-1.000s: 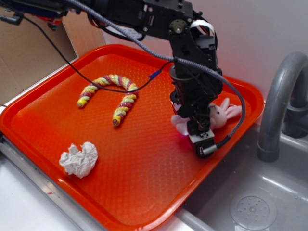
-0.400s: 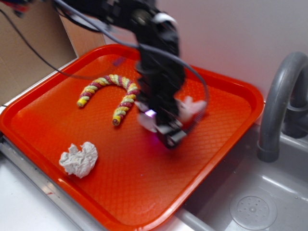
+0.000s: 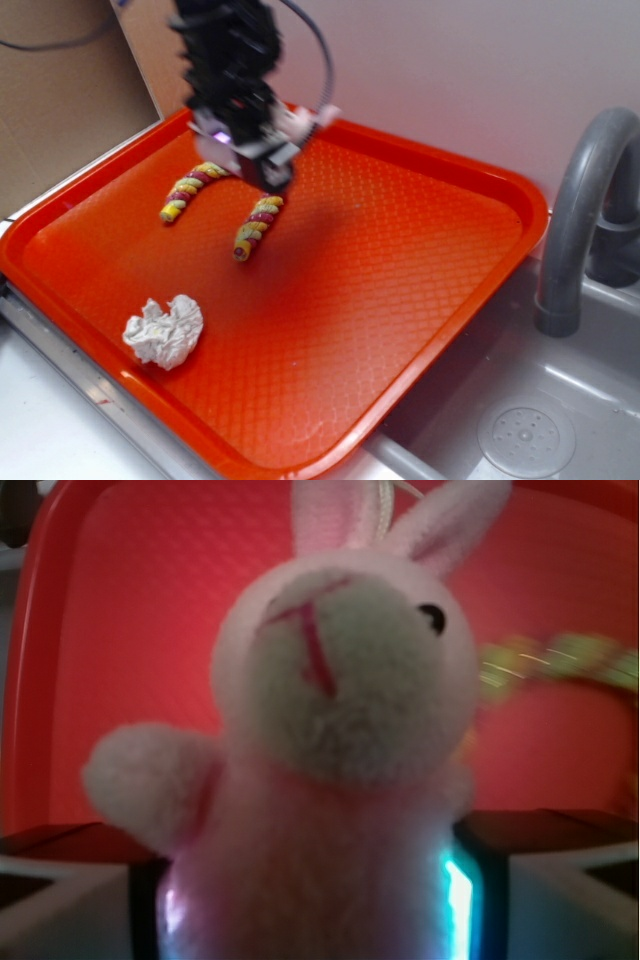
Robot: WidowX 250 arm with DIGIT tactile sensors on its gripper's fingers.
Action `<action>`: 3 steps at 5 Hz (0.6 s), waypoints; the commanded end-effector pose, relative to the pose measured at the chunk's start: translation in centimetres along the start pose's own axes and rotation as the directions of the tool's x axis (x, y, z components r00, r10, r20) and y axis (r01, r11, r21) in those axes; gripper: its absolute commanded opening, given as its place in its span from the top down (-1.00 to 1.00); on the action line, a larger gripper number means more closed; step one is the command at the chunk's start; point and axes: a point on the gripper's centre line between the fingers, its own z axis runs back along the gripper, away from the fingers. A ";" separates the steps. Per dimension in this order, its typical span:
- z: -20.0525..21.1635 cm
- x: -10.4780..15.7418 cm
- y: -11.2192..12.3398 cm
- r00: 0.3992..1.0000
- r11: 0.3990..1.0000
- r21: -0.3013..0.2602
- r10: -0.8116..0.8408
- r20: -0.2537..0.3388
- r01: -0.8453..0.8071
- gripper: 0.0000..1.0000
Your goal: Grab the pink bunny.
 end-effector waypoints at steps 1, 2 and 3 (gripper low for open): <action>8.4 -3.1 5.5 0.982 0.991 -0.027 0.136 0.134 -0.134 1.00; 9.9 -3.4 8.1 0.967 0.984 -0.006 0.175 0.183 -0.177 1.00; 9.4 -2.5 8.5 0.971 0.993 -0.021 0.114 0.208 -0.113 1.00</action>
